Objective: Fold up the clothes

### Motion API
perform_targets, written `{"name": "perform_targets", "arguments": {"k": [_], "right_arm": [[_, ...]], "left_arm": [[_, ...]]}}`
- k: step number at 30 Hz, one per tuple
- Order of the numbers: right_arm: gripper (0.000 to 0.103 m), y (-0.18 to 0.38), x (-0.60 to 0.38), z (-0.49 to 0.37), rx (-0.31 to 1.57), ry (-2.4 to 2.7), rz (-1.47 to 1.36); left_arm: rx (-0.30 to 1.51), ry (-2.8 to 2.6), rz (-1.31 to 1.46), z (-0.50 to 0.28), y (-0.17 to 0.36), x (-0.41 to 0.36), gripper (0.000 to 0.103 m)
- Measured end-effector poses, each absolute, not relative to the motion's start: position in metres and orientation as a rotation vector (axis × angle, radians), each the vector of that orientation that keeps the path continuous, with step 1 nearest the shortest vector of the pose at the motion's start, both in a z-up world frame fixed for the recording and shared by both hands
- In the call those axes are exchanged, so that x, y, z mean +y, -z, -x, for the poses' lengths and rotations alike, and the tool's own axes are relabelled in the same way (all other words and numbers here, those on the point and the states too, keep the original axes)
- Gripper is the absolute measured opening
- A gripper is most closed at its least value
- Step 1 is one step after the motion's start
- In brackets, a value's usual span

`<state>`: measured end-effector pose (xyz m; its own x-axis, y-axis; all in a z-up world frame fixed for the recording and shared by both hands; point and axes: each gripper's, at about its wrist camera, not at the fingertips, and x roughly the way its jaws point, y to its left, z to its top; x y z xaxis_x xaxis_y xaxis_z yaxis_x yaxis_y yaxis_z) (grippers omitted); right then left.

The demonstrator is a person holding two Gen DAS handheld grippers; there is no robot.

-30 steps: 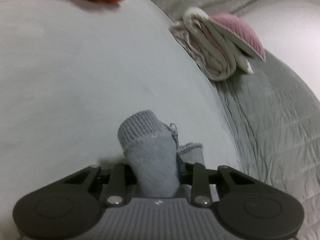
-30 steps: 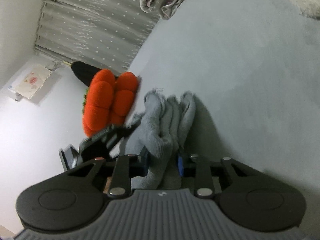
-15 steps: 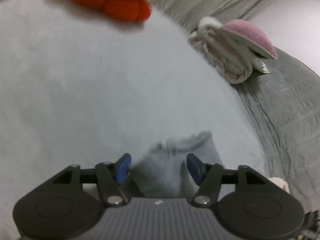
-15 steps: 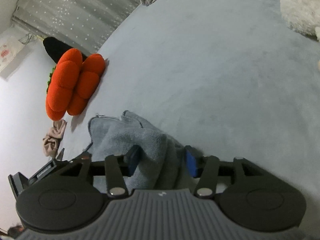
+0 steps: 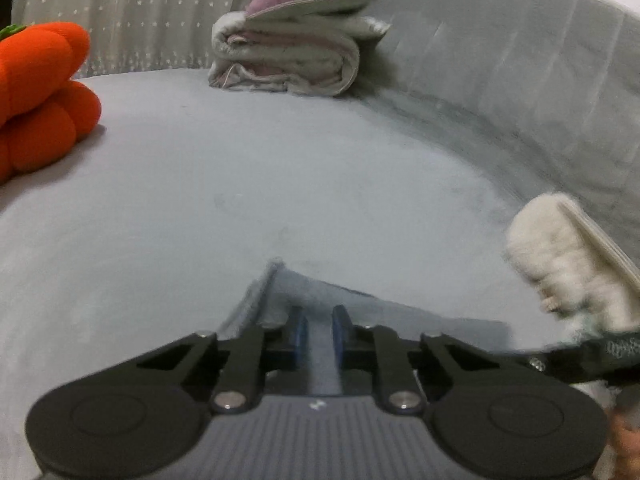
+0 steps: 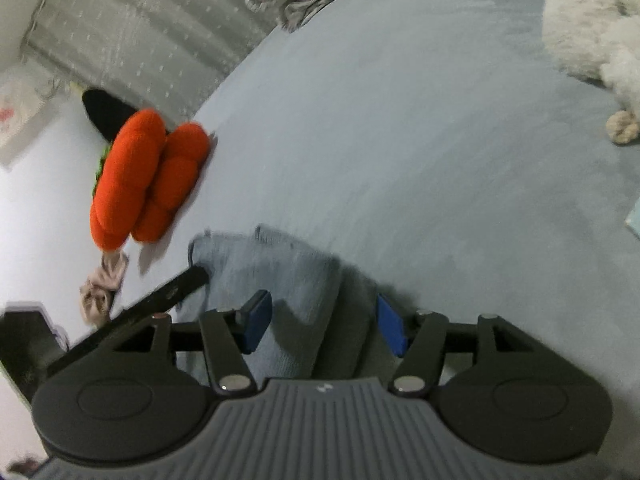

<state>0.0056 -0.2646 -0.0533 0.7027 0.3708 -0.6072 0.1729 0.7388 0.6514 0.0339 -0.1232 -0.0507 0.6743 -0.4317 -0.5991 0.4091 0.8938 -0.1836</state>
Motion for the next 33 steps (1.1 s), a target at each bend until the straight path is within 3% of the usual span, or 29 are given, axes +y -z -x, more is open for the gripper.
{"name": "perform_targets", "arguments": {"k": [9,11,13,17,22,27,33], "right_arm": [[0.062,0.066,-0.282,-0.012,0.841,-0.122,-0.855],[0.062,0.065,-0.284,-0.013,0.841,-0.122,-0.857],[0.062,0.063,-0.287,-0.014,0.834,-0.114,-0.863],[0.062,0.061,-0.295,-0.013,0.821,-0.09,-0.88],[0.062,0.059,-0.299,-0.008,0.805,-0.062,-0.893],[0.063,0.056,-0.304,0.003,0.795,-0.049,-0.903],[0.074,0.06,-0.31,0.023,0.786,-0.107,-1.02]], "left_arm": [[0.724,0.342,-0.034,-0.084,0.066,-0.132,0.011],[0.732,0.329,-0.006,-0.086,0.064,-0.126,0.019],[0.735,0.307,0.031,-0.086,0.061,-0.115,0.035],[0.755,0.263,0.115,-0.08,0.056,-0.088,0.044],[0.764,0.269,0.253,-0.052,0.059,-0.051,0.076],[0.869,0.348,0.448,-0.054,0.068,-0.026,0.079],[1.014,0.515,0.55,-0.072,0.074,-0.03,0.085]]}}
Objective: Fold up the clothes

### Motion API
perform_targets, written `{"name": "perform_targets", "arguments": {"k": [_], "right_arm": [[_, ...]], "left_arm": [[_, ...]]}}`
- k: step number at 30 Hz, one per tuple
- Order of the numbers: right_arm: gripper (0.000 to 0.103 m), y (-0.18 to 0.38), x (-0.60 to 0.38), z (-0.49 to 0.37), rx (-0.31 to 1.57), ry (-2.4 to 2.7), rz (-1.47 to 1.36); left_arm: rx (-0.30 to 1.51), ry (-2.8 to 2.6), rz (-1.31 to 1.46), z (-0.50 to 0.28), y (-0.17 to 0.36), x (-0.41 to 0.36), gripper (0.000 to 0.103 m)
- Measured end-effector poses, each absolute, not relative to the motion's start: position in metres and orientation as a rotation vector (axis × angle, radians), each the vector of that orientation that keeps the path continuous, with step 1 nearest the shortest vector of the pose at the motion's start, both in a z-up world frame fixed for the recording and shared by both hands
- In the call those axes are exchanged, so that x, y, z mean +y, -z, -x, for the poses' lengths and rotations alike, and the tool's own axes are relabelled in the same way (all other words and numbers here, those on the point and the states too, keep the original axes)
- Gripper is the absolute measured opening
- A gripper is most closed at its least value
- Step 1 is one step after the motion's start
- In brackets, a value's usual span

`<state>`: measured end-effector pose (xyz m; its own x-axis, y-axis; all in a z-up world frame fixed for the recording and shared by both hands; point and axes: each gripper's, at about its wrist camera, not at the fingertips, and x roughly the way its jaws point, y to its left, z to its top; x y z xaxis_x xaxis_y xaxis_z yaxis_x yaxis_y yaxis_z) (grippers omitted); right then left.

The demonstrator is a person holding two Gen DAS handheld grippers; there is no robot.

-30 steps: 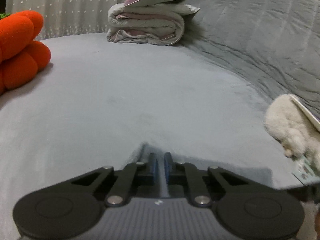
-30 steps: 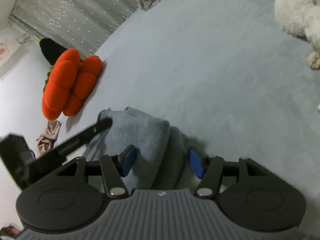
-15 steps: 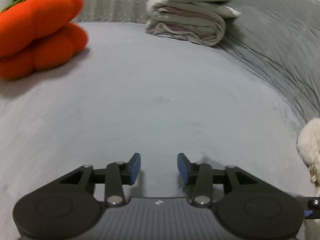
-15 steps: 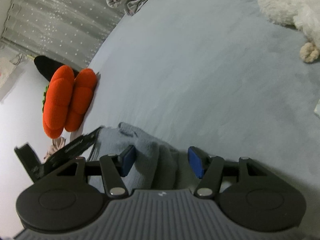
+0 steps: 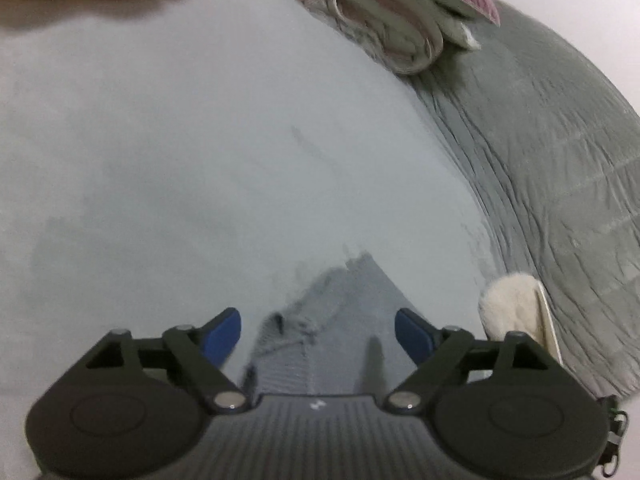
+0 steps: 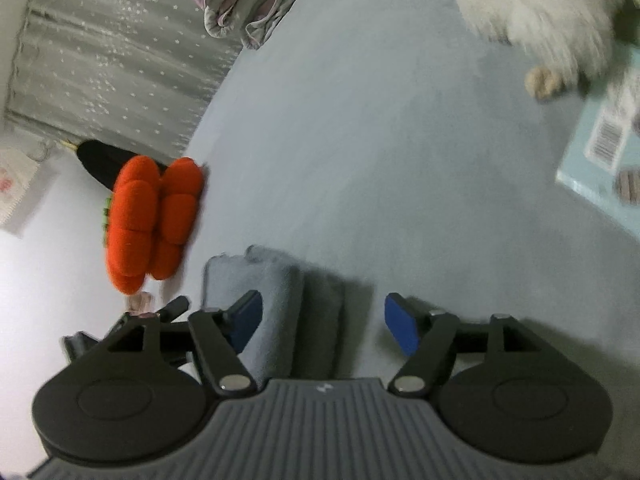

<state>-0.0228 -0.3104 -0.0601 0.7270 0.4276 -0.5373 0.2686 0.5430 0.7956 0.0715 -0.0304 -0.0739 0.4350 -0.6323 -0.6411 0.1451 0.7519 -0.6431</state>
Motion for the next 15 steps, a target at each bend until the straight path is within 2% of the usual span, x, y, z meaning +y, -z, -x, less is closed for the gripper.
{"name": "perform_targets", "arguments": {"k": [3,7,15], "right_arm": [[0.075,0.066,-0.308,0.022,0.803,-0.148,-1.062],[0.075,0.072,-0.3,0.015,0.858,-0.208,-1.093],[0.077,0.076,-0.278,0.004,0.909,-0.25,-1.047]], "left_arm": [[1.071,0.533,0.552,-0.082,0.084,-0.036,0.087],[1.087,0.569,0.575,-0.086,0.09,-0.038,0.094],[1.081,0.687,0.661,-0.092,0.107,-0.044,0.096]]}}
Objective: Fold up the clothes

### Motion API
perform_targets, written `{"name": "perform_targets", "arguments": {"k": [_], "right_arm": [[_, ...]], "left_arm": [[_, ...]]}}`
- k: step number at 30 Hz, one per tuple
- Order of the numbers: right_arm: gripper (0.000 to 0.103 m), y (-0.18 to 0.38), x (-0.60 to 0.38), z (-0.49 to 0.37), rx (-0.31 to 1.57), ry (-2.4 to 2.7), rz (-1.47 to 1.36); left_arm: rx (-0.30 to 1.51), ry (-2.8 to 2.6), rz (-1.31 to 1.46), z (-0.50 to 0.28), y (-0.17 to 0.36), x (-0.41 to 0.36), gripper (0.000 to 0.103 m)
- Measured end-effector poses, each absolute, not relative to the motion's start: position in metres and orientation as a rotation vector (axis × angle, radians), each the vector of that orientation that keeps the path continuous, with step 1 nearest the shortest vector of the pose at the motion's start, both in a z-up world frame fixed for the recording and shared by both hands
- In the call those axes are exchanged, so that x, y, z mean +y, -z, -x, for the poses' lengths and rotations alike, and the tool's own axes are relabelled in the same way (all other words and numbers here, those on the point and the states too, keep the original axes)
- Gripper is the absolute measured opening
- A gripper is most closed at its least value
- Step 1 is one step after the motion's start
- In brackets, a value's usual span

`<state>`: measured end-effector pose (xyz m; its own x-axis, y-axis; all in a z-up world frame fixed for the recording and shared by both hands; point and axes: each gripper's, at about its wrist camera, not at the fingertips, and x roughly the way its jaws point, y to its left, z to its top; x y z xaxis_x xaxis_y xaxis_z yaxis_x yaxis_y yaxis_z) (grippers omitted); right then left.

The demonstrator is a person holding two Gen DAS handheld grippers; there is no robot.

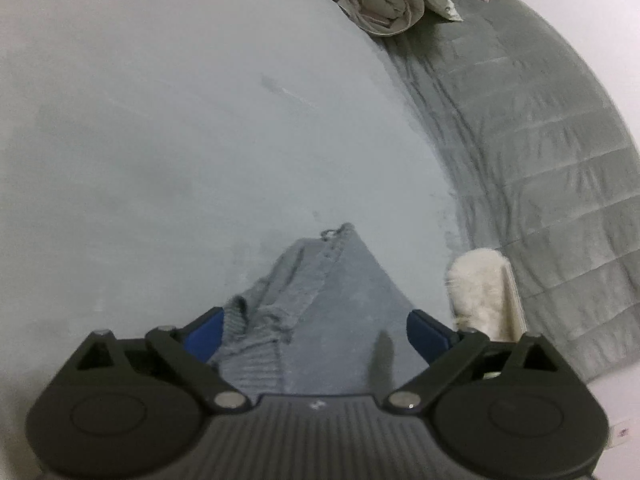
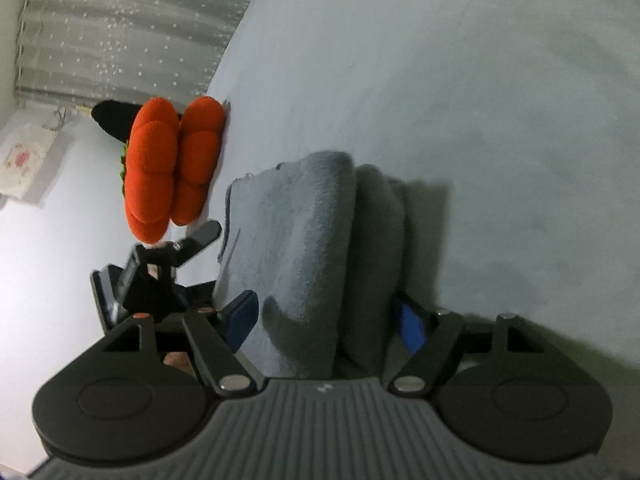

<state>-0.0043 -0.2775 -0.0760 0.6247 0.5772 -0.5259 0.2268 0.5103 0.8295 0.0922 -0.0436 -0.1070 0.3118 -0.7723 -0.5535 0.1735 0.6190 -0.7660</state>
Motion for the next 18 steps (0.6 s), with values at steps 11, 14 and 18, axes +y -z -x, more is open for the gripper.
{"name": "perform_targets", "arguments": {"k": [11,14,18], "right_arm": [[0.077,0.08,-0.27,0.008,0.839,-0.217,-1.04],[0.075,0.079,-0.264,0.009,0.821,-0.206,-1.015],[0.061,0.078,-0.255,0.008,0.796,-0.191,-0.968]], "left_arm": [[1.027,0.715,0.626,-0.085,0.107,-0.06,0.095],[1.012,0.689,0.614,-0.082,0.105,-0.061,0.084],[1.003,0.657,0.604,-0.081,0.106,-0.061,0.06]]}}
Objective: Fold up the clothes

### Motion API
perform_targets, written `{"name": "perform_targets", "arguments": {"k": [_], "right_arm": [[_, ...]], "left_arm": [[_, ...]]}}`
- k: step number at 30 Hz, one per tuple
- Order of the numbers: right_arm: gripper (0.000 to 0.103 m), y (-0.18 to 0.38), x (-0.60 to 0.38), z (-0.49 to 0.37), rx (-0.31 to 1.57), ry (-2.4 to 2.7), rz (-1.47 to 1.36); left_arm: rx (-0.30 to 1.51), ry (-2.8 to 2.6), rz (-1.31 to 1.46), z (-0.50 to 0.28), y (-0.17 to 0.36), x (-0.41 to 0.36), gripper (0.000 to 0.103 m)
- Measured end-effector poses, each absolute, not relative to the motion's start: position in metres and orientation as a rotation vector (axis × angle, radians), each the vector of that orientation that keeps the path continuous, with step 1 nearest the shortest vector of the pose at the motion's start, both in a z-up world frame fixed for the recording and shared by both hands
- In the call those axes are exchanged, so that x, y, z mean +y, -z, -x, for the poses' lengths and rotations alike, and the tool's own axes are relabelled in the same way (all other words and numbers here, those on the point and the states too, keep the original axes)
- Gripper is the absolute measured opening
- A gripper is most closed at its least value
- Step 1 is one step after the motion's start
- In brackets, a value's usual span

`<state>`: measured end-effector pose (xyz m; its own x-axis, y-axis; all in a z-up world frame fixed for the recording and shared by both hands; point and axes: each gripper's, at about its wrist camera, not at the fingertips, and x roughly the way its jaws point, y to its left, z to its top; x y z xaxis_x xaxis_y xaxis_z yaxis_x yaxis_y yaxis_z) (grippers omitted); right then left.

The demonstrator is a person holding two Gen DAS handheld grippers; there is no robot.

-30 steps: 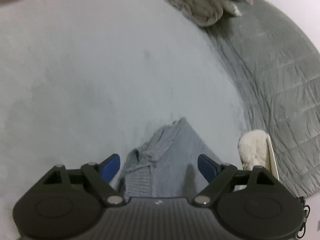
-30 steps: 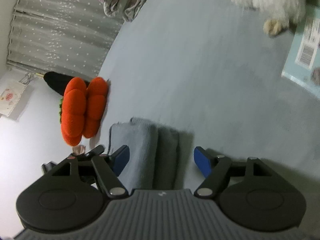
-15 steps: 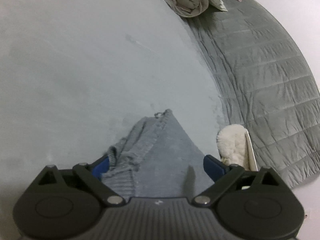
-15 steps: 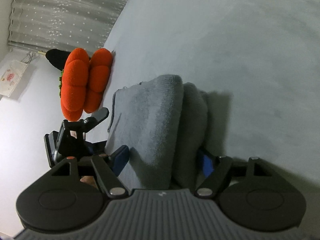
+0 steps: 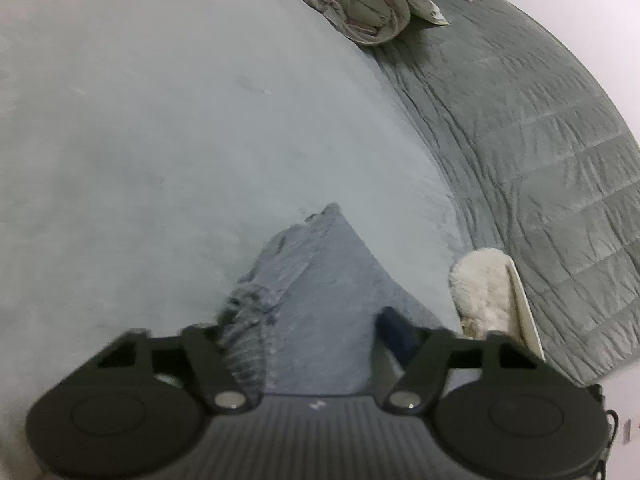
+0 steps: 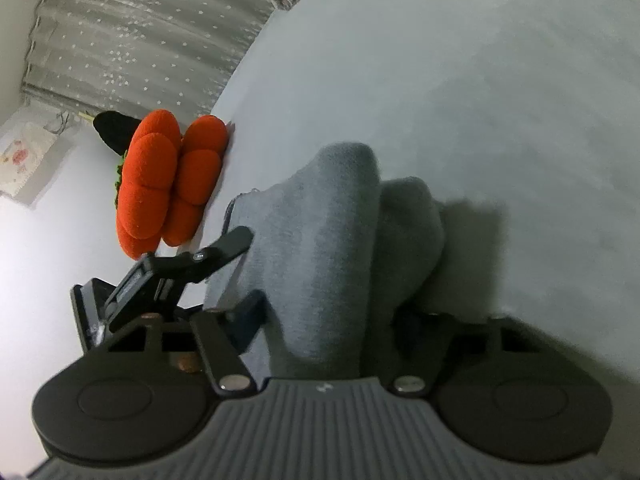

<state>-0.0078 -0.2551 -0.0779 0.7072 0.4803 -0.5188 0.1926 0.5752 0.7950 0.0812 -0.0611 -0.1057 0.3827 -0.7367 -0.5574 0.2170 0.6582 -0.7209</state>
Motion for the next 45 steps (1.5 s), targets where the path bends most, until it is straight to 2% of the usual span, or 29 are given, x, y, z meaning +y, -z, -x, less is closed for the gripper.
{"name": "perform_targets", "arguments": {"k": [1,4,9,23,27,35,45], "right_arm": [[0.057,0.078,-0.253,0.007,0.791,-0.19,-0.961],[0.051,0.077,-0.252,0.004,0.772,-0.191,-0.949],[0.048,0.071,-0.254,-0.003,0.728,-0.2,-0.943],[0.048,0.066,-0.256,-0.043,0.583,-0.263,-0.849],[0.047,0.054,-0.257,-0.067,0.523,-0.289,-0.751],[0.046,0.069,-0.291,-0.141,0.469,-0.218,-0.767],[0.045,0.073,-0.359,-0.193,0.255,-0.078,-0.791]], "left_arm": [[0.999,0.647,0.607,-0.081,0.106,-0.061,0.051],[0.968,0.634,0.613,-0.079,0.106,-0.062,0.042],[0.909,0.613,0.627,-0.076,0.102,-0.064,0.037],[0.768,0.51,0.711,-0.093,0.099,-0.063,0.035],[0.732,0.503,0.747,-0.128,0.09,-0.069,0.035],[0.659,0.484,0.653,-0.213,0.071,-0.114,0.034],[0.525,0.57,0.598,-0.298,0.055,-0.199,0.034]]}}
